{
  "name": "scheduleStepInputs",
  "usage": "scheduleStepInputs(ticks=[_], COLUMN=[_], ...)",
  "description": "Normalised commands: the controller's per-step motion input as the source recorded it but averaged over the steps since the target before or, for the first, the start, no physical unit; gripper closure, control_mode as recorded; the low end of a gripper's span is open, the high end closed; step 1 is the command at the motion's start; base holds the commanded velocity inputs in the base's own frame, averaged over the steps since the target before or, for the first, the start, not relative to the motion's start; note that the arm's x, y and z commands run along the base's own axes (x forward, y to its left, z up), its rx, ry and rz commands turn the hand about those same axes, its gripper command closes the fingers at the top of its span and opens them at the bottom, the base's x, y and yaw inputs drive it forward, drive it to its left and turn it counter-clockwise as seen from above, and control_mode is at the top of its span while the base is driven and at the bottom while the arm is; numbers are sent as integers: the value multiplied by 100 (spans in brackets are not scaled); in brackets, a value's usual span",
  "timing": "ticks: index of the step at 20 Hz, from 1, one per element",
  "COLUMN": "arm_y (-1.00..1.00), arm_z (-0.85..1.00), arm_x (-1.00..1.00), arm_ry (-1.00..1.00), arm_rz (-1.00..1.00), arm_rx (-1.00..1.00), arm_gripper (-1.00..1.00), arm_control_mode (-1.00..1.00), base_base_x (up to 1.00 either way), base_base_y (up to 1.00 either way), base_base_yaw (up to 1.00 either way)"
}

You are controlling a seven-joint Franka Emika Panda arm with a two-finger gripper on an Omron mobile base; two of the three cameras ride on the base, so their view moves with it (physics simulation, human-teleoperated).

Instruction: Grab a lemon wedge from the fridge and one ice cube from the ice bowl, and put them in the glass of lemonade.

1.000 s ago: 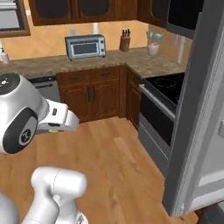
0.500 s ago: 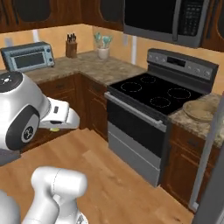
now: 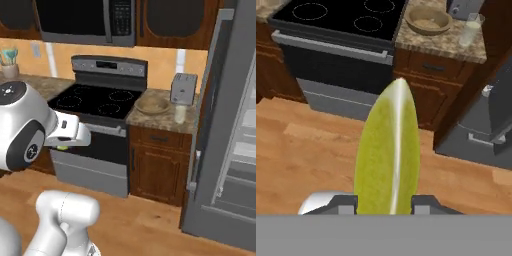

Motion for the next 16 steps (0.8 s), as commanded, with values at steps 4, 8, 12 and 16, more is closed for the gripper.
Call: scheduleStepInputs(ticks=[4, 8, 12, 16], arm_y=[0, 0, 0, 0], arm_z=[0, 0, 0, 0], arm_x=[0, 0, 0, 0], arm_ry=[0, 0, 0, 0], arm_rz=[0, 0, 0, 0], arm_rx=[0, 0, 0, 0], arm_gripper=[100, 100, 100, 100], arm_control_mode=[100, 100, 100, 100], base_base_x=[50, 84, 66, 94], base_base_y=[29, 66, 59, 11], base_base_yaw=[-83, -60, -21, -19])
